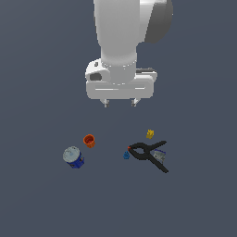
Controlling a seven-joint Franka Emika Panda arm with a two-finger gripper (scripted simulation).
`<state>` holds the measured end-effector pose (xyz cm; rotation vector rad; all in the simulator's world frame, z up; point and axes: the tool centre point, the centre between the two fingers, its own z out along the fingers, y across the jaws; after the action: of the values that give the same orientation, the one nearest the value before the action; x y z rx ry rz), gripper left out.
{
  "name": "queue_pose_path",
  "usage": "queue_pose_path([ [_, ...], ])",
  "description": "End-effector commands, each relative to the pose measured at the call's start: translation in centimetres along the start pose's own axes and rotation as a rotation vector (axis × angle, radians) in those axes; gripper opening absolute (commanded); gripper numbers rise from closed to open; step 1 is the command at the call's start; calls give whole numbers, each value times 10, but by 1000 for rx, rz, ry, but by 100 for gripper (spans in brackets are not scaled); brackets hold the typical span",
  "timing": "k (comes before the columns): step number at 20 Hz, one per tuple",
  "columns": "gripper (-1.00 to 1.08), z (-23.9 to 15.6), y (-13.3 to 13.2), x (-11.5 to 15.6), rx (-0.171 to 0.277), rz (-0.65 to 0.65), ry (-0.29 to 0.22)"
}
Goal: Pick up a designated object from a clutter of objects.
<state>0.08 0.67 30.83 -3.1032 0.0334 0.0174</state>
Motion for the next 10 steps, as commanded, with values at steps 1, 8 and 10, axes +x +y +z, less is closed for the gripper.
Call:
queue_pose_path([
  [1, 100, 0, 0, 0, 0, 0, 0],
  [8, 100, 4, -1, -1, 0, 21, -4],
  [10, 100, 4, -1, -1, 0, 26, -5],
])
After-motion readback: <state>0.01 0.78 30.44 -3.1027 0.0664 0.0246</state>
